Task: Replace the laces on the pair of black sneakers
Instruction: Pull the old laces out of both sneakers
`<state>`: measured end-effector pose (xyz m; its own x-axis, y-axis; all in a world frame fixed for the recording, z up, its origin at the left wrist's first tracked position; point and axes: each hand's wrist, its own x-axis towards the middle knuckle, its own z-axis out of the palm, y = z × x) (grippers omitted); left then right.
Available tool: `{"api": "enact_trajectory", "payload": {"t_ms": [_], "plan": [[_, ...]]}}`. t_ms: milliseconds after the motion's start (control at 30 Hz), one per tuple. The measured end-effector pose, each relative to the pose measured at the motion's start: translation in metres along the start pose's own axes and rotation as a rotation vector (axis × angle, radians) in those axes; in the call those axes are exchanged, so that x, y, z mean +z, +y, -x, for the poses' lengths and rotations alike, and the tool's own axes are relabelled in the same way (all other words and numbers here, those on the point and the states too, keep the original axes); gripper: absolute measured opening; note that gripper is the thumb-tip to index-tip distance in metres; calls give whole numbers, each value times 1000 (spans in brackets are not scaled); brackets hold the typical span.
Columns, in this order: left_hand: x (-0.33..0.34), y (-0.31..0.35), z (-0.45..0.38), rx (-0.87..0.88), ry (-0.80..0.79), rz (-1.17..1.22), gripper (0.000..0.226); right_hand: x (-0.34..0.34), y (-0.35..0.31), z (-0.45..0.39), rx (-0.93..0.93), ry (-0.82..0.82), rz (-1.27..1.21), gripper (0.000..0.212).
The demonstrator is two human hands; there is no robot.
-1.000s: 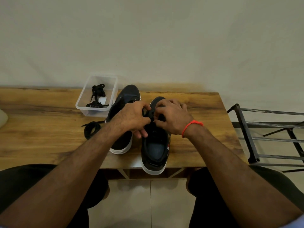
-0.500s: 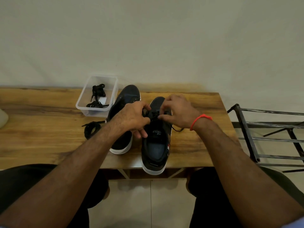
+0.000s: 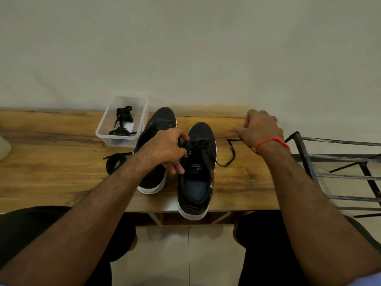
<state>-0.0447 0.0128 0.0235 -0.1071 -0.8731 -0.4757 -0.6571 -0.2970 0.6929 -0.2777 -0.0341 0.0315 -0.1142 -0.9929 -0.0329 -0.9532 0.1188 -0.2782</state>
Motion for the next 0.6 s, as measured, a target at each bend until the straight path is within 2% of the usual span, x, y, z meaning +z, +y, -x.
{"api": "enact_trajectory", "payload": {"t_ms": [67, 233, 300, 433, 600], "plan": [[0, 1, 1, 13, 2, -10, 53, 1, 8, -1, 19, -62, 5, 20], [2, 3, 4, 54, 23, -73, 44, 16, -20, 10, -119, -256, -136, 43], [2, 4, 5, 57, 32, -103, 47, 24, -34, 19, -197, -365, -74, 49], [1, 6, 9, 46, 45, -143, 50, 32, -42, 27, -242, -457, -16, 35], [-3, 4, 9, -7, 42, -181, 54, 13, -30, 18, -223, -592, -27, 32]]}}
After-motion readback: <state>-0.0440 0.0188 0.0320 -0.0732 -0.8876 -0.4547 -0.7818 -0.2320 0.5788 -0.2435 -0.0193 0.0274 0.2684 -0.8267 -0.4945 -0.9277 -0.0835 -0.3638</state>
